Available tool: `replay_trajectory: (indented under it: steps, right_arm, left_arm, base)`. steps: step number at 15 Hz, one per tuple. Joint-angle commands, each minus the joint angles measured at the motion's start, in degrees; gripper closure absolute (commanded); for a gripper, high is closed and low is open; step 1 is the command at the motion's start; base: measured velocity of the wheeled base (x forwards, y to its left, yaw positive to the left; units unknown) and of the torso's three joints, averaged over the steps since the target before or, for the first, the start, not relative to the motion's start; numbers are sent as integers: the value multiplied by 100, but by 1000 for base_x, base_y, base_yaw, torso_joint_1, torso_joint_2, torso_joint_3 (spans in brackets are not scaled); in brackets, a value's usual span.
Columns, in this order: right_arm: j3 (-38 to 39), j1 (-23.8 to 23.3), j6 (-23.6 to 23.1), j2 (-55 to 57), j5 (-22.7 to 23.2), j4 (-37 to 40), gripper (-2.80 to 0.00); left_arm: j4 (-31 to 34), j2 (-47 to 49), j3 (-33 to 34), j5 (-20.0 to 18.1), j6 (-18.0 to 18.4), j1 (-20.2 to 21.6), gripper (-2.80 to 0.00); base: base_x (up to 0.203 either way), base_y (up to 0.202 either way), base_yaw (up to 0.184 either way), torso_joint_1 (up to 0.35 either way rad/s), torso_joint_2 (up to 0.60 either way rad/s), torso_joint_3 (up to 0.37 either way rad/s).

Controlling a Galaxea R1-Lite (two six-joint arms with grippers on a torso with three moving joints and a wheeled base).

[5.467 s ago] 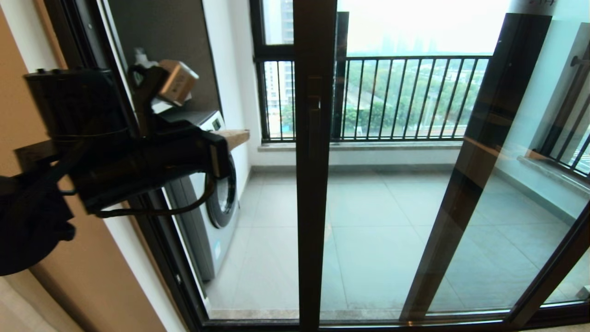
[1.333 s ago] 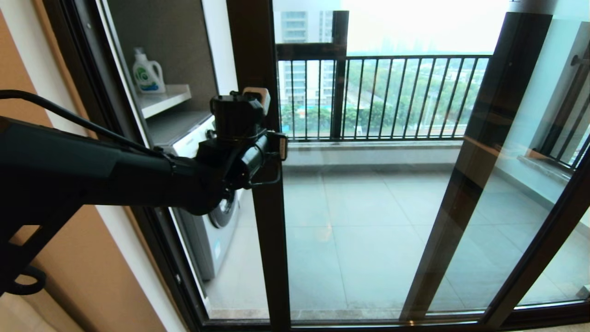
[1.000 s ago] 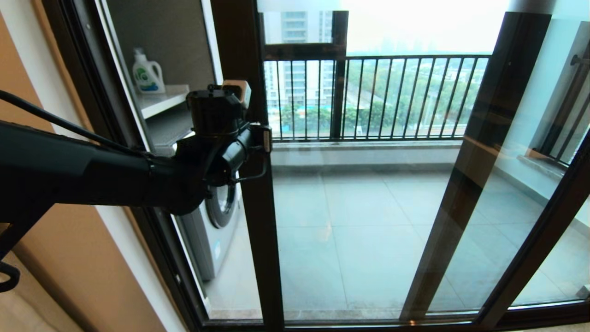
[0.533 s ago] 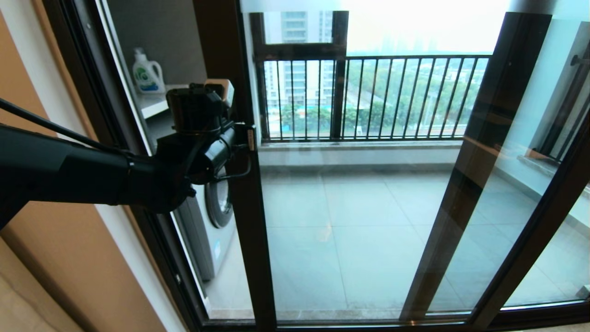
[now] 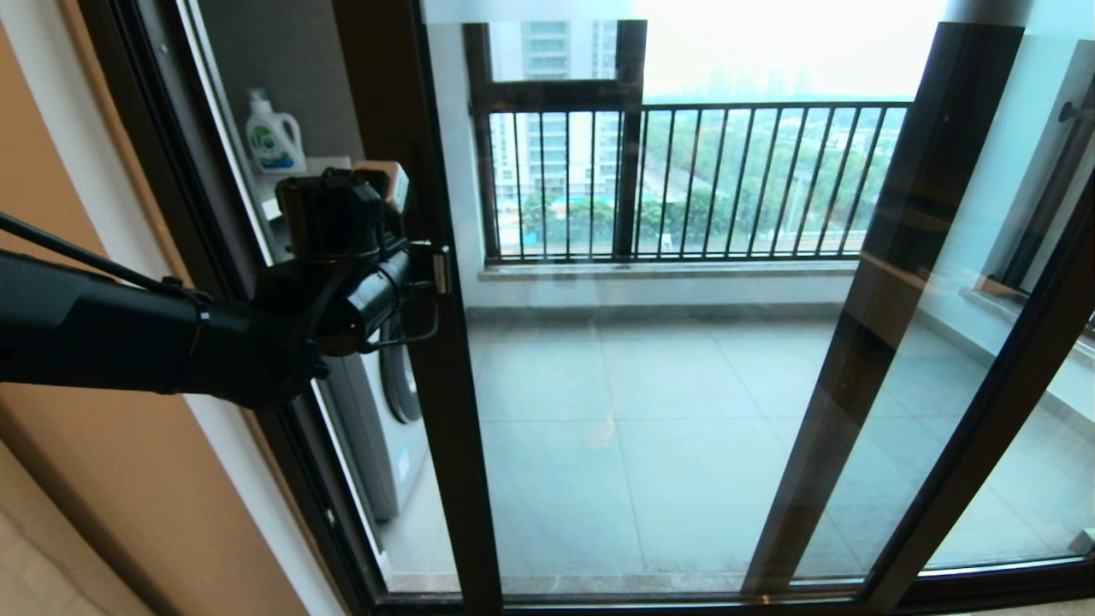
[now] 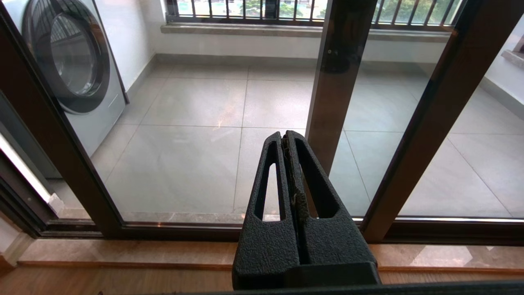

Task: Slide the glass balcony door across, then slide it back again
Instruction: Close the slid door

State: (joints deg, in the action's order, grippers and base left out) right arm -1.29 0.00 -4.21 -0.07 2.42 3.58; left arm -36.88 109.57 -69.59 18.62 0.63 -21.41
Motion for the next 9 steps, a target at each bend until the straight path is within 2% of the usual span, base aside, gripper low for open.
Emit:
replay_trajectory:
  steps: [1,9]
  right_arm:
    - [-3,0,-1,7,4,11,0]
    - [4,0,-1,7,4,9,0]
  left_arm:
    - [-15,-128,133,-75,-2,227,0]
    - [-12,-175,156,-280,7,673,0]
  base:
    - [0,0,0,0,0,0]
    - [0,0,0,0,0,0]
